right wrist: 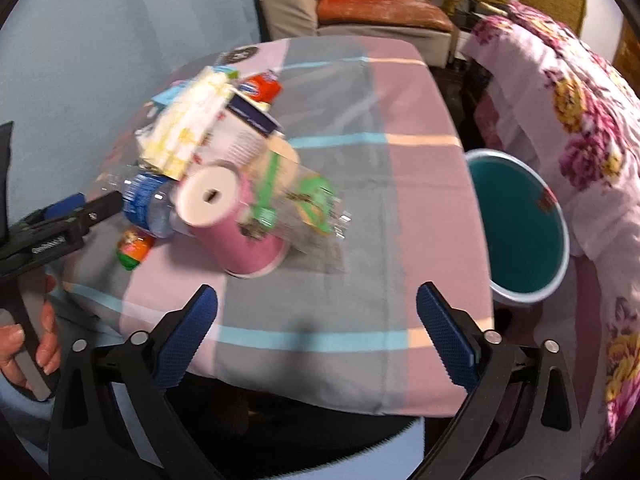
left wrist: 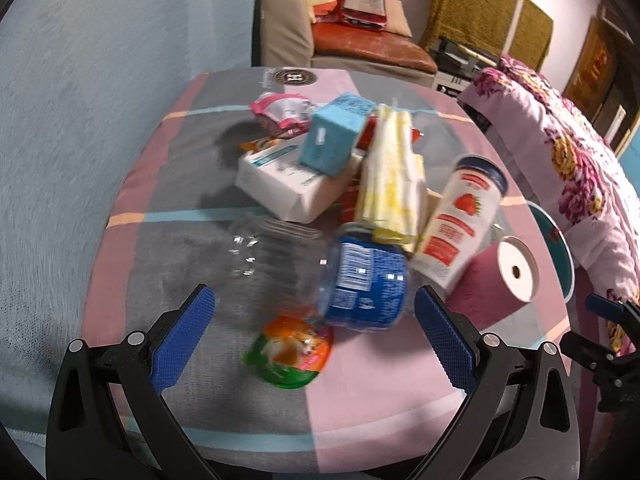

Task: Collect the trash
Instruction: 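Grasp the pink paper cup with the right gripper while the left gripper grasps the white yogurt cup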

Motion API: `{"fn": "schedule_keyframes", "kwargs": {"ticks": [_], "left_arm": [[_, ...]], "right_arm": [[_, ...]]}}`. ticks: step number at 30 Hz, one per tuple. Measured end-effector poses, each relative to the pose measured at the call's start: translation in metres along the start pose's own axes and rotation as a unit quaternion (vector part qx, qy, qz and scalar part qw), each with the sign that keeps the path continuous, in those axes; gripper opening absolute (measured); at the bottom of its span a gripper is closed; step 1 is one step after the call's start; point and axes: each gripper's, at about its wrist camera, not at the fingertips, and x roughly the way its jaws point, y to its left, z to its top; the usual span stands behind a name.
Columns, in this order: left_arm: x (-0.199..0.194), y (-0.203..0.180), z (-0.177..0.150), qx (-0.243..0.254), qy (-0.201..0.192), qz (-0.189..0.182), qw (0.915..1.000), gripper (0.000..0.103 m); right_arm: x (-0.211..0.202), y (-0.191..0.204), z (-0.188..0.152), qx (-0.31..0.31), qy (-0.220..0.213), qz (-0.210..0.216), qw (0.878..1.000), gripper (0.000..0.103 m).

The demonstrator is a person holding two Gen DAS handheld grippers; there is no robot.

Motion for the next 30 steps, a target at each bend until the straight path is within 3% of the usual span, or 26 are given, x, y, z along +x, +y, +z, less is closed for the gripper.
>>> {"fn": "schedule_keyframes", "kwargs": {"ticks": [1,3,5,12,23,26,30], "left_arm": [[0.001,0.004,0.001,-0.001,0.001,0.0,1.0,0.1],[0.003,0.011,0.003,-0.002,0.004,0.004,1.0,0.1],[0.004,0.018,0.004,-0.008,0.004,0.006,0.9999,0.1],[0.013,0.036,0.011,-0.02,0.01,0.002,0.9997,0.1],[0.024,0.052,0.015,-0.035,0.023,-0.006,0.9991,0.1],[0.024,0.051,0.015,-0.033,0.023,-0.001,0.9992,0.1],[0.02,0.048,0.017,-0.027,0.02,0.001,0.9994,0.1]], "right_arm": [[0.001,0.004,0.003,-0.005,0.0,0.007,1.0,0.089],[0.003,0.015,0.011,-0.015,0.001,0.026,1.0,0.074],[0.006,0.025,0.018,-0.022,0.009,0.053,0.998,0.069],[0.016,0.057,0.041,-0.062,0.006,0.065,0.996,0.069],[0.053,0.055,0.045,-0.051,0.041,0.051,0.997,0.069],[0.053,0.055,0.046,-0.05,0.035,0.051,0.997,0.056],[0.044,0.055,0.051,-0.047,0.032,0.066,0.996,0.056]]}}
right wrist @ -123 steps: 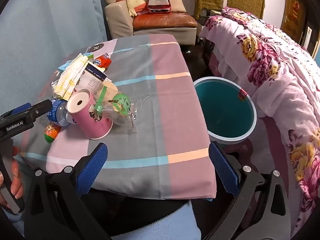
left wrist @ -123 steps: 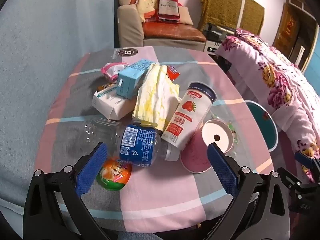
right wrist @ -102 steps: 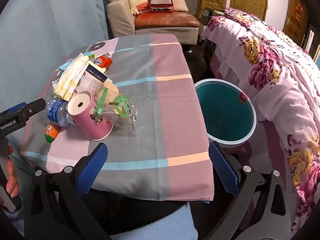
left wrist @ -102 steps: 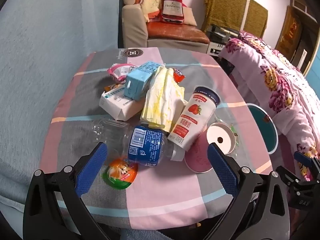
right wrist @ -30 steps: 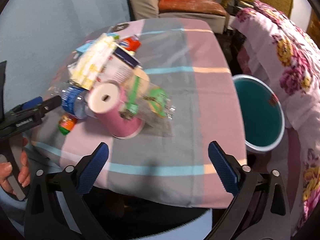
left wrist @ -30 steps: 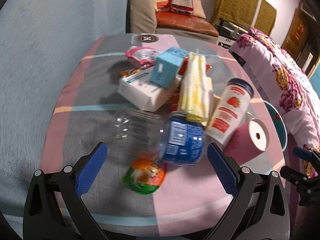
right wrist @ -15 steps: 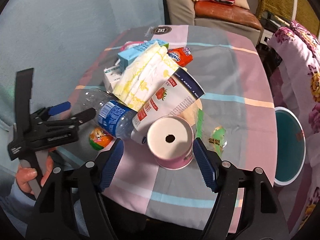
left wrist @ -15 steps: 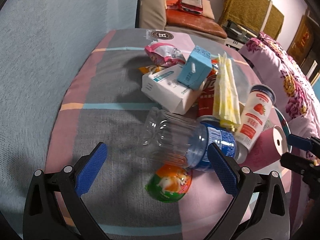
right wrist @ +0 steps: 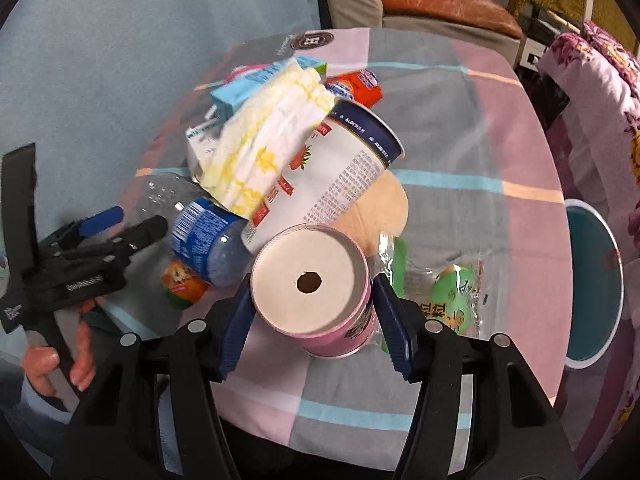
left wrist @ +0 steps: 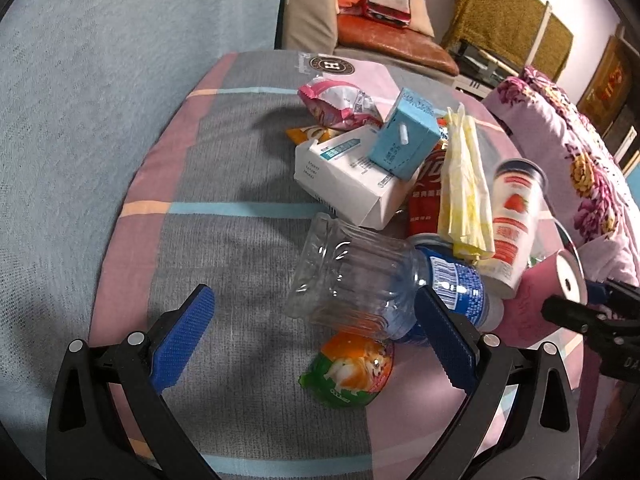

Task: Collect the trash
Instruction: 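Grasp the pink paper cup with the right gripper while the left gripper grasps the white yogurt cup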

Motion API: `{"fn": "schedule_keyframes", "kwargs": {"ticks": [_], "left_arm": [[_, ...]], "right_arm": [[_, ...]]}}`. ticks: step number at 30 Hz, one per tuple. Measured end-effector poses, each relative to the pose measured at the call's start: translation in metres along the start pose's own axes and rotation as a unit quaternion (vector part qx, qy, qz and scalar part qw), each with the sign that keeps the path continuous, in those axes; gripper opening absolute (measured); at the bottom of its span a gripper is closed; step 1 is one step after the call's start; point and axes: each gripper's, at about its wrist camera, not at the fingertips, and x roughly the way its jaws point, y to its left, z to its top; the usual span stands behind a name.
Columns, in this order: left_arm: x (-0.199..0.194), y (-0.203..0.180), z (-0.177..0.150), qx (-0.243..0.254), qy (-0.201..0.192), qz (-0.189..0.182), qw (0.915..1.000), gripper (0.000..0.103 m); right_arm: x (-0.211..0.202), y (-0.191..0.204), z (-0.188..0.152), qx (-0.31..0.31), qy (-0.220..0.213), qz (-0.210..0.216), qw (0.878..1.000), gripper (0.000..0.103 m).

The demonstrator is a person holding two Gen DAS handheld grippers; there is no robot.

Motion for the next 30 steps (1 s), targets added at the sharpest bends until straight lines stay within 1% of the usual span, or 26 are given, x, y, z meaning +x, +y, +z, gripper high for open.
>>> {"fn": "schedule_keyframes", "kwargs": {"ticks": [3,6,8,10,12,14,16,18,21,22,23,25,27,29,30], "left_arm": [[-0.006,-0.006,0.001,0.012,-0.009,0.002,0.9999,0.1],[-0.013,-0.013,0.003,0.027,-0.02,0.002,0.9994,0.1],[-0.016,-0.02,0.004,0.035,-0.025,-0.002,0.9991,0.1],[-0.02,-0.028,0.005,0.047,-0.03,-0.007,0.9984,0.1],[-0.022,-0.038,0.007,0.057,-0.034,-0.014,0.9977,0.1],[-0.024,-0.048,0.01,0.069,-0.036,-0.03,0.9965,0.1],[-0.027,-0.061,0.013,0.085,-0.041,-0.042,0.9947,0.1],[-0.029,-0.081,0.017,0.114,-0.046,-0.055,0.9909,0.1],[-0.025,-0.119,0.02,0.173,-0.036,-0.051,0.983,0.098],[-0.023,-0.129,0.018,0.188,-0.034,-0.047,0.9804,0.093],[-0.016,-0.145,0.018,0.214,-0.027,-0.038,0.9758,0.09],[-0.003,-0.16,0.018,0.234,-0.009,-0.035,0.9715,0.075],[0.017,-0.174,0.019,0.253,0.017,-0.025,0.967,0.071],[0.03,-0.182,0.02,0.262,0.027,-0.012,0.9646,0.062],[0.037,-0.184,0.022,0.261,0.035,-0.007,0.9647,0.056]], "right_arm": [[-0.014,0.0,0.004,0.005,-0.013,0.009,1.0,0.056],[-0.031,-0.005,0.006,0.02,-0.025,0.032,0.999,0.056],[-0.042,-0.009,0.005,0.019,-0.038,0.024,0.999,0.056],[-0.049,-0.015,0.006,0.027,-0.043,0.026,0.998,0.056],[-0.063,-0.024,0.006,0.039,-0.061,0.027,0.997,0.056],[-0.078,-0.035,0.006,0.051,-0.083,0.023,0.995,0.056],[-0.09,-0.049,0.007,0.066,-0.106,0.008,0.992,0.056],[-0.096,-0.067,0.005,0.088,-0.116,-0.006,0.989,0.056],[-0.096,-0.09,-0.001,0.114,-0.119,-0.021,0.986,0.056],[-0.094,-0.095,-0.003,0.12,-0.118,-0.022,0.986,0.056],[-0.092,-0.102,-0.007,0.129,-0.117,-0.02,0.984,0.056],[-0.093,-0.111,-0.013,0.139,-0.118,-0.018,0.983,0.056],[-0.092,-0.121,-0.019,0.148,-0.118,-0.016,0.982,0.056],[-0.09,-0.128,-0.023,0.153,-0.119,-0.017,0.981,0.056],[-0.089,-0.132,-0.025,0.156,-0.119,-0.016,0.98,0.056]]}}
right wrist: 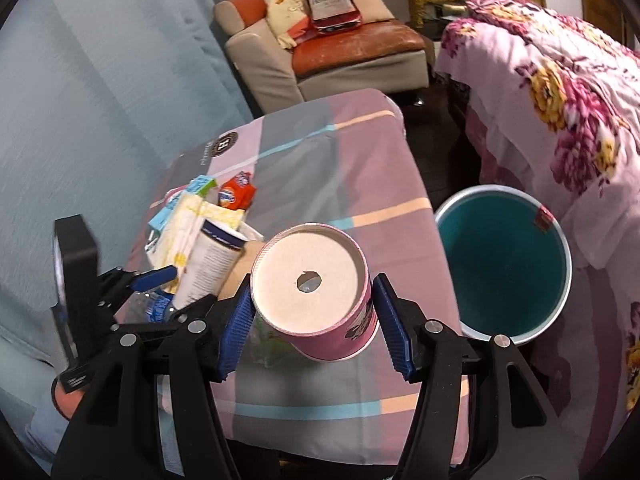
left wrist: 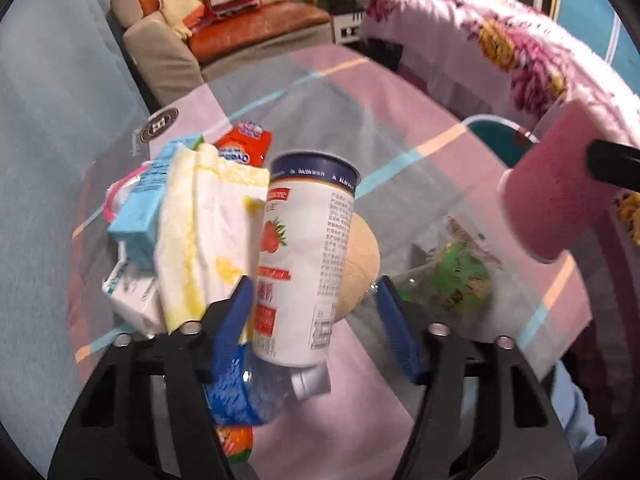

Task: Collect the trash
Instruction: 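Grasp the pink paper cup with the right gripper while the left gripper grasps the white yogurt cup, then carry both cups over the teal bin and open both grippers to drop them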

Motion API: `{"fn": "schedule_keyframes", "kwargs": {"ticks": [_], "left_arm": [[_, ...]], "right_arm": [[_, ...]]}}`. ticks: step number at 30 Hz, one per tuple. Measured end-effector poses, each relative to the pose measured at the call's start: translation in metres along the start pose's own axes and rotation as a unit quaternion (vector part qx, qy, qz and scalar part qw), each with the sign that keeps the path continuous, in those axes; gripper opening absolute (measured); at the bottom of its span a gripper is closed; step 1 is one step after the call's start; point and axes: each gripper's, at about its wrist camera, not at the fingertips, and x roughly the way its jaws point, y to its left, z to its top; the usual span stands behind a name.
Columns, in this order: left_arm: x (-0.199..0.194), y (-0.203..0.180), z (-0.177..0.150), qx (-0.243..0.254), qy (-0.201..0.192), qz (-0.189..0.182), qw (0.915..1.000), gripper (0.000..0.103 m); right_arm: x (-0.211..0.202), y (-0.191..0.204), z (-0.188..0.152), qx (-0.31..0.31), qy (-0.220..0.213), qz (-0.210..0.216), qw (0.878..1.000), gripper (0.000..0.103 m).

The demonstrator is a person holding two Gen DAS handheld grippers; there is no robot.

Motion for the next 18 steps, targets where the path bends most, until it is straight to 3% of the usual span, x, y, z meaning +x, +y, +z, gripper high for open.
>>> {"fn": "schedule_keyframes", "kwargs": {"ticks": [1,6,12,18], "left_arm": [[0.004,-0.001,0.0,-0.003,0.005,-0.002,1.0,0.048],[0.01,0.001,0.004,-0.019,0.003,0.0,0.9998,0.047],[-0.001,0.014,0.004,-0.075,0.001,-0.036,0.9966,0.047],[-0.027,-0.011,0.023,-0.053,-0.027,-0.049,0.997,0.047]], "right_arm": [[-0.001,-0.004,-0.001,0.002,0.0,0.0,1.0,0.056],[0.005,-0.025,-0.004,0.019,0.003,0.006,1.0,0.056],[0.006,-0.048,-0.003,0.033,-0.004,0.012,0.999,0.056],[-0.003,-0.075,0.007,0.053,-0.026,0.01,0.998,0.056]]}}
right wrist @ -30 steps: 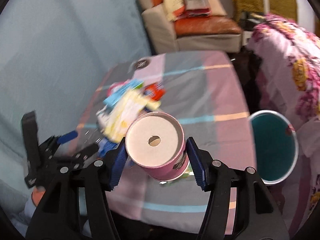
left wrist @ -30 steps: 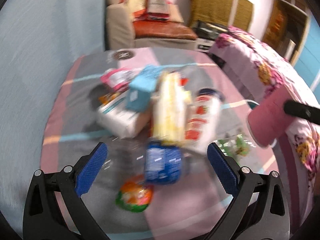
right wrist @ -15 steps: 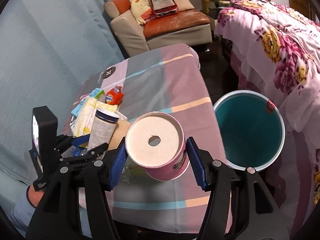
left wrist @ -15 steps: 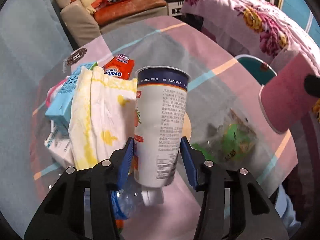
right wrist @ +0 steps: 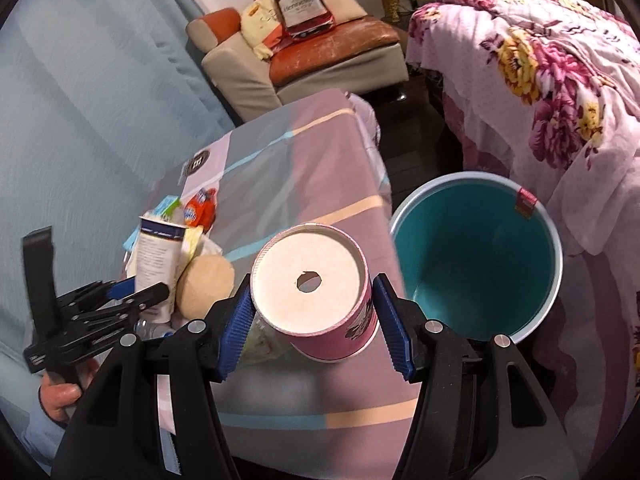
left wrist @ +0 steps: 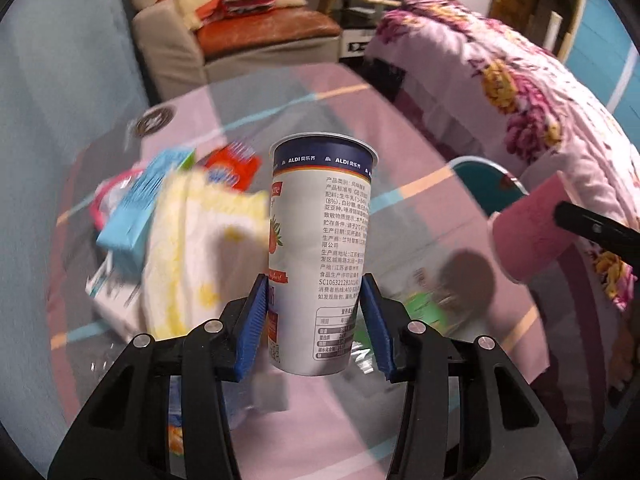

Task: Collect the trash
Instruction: 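Carry both cups over the teal bin and open both grippers to drop them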

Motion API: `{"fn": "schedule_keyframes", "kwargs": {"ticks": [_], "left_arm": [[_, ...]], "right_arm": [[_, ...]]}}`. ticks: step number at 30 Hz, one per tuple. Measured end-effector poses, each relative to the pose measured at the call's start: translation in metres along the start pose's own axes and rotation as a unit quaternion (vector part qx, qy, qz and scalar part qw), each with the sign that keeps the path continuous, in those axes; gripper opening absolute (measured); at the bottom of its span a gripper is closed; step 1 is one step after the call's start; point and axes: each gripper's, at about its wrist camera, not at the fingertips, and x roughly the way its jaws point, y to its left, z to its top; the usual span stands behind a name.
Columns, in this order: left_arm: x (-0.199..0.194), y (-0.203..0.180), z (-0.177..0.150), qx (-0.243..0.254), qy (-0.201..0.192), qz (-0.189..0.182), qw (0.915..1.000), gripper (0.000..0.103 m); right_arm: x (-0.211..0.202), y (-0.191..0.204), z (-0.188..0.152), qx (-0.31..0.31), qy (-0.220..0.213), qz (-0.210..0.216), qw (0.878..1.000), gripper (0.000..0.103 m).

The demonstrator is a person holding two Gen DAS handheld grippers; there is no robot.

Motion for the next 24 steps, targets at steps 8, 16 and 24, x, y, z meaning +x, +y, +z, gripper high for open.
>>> {"fn": "schedule_keyframes", "kwargs": {"ticks": [8,16,24], "left_arm": [[0.021,-0.098,0.045,0.088,0.0,-0.074,0.9934,0.047],[0.081,-0.178,0.063,0.131,0.054,-0.131,0.9811,0.047],[0.114,-0.2,0.066,0.139,0.08,-0.14,0.9771,0.049]], "right_arm": [[-0.036,-0.066,0.024,0.057,-0.057,-0.048,0.996,0.056],[-0.035,-0.12,0.024,0.091,-0.055,-0.097,0.99,0.056],[-0.021,-0.146,0.023,0.11,-0.035,-0.104,0.988,0.056]]}}
